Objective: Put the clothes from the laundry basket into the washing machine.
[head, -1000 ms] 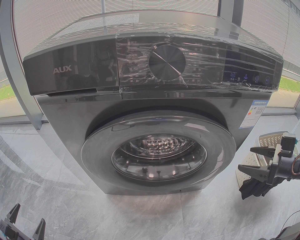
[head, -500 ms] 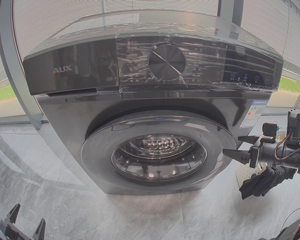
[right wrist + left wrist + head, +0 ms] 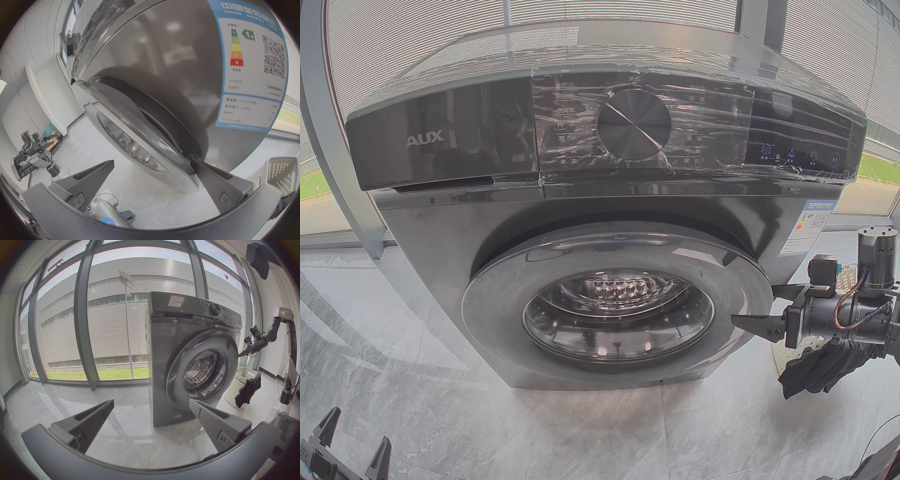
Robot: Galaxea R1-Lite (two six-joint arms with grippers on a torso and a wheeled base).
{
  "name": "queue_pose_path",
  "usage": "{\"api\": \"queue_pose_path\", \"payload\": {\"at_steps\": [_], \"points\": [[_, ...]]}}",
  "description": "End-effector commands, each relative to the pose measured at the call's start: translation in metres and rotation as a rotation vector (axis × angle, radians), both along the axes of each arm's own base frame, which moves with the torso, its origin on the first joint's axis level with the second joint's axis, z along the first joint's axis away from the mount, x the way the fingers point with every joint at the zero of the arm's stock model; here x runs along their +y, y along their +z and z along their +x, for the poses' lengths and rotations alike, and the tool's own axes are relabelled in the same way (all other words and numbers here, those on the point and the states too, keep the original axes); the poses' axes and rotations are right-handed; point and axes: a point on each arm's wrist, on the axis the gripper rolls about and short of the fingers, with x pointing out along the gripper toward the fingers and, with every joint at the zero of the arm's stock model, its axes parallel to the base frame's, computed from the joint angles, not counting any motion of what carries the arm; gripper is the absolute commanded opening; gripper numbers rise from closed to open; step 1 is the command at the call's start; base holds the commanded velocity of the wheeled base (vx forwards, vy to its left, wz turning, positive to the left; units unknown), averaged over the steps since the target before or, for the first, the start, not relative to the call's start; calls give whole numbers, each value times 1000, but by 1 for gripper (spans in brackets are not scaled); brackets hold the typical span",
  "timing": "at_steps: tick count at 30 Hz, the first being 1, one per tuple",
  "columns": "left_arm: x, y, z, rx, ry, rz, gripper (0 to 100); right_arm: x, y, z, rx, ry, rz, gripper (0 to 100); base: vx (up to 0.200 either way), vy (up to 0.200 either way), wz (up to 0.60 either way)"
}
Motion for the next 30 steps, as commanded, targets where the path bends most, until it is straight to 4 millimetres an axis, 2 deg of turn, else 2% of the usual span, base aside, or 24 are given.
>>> {"api": "queue_pose_path", "payload": {"at_steps": [1, 4, 10, 12, 13, 16, 19, 26, 30], "points": [[0, -5, 0, 0, 0, 0, 100, -6, 3, -18, -15, 7, 6, 100, 0, 0, 0], [0, -5, 0, 0, 0, 0, 100, -8, 5, -25, -27, 9, 10, 100, 0, 0, 0], [0, -5, 0, 0, 0, 0, 100, -7, 7, -21, -38, 2, 11, 100, 0, 0, 0], [0, -5, 0, 1, 0, 0, 100, -6, 7, -18, -38, 1, 11, 100, 0, 0, 0], [0, -5, 0, 0, 0, 0, 100, -4, 6, -8, -27, -6, 8, 100, 0, 0, 0], [0, -5, 0, 0, 0, 0, 100, -1, 6, 2, -22, -9, 7, 100, 0, 0, 0], [0, -5, 0, 1, 0, -2, 100, 0, 5, 4, -20, -6, 5, 100, -67, 0, 0], [0, -5, 0, 0, -1, -2, 100, 1, -1, -5, 2, 15, -3, 100, -200, 0, 0], [0, -5, 0, 0, -1, -2, 100, -5, 1, -29, -15, 30, 4, 100, -50, 0, 0]]}}
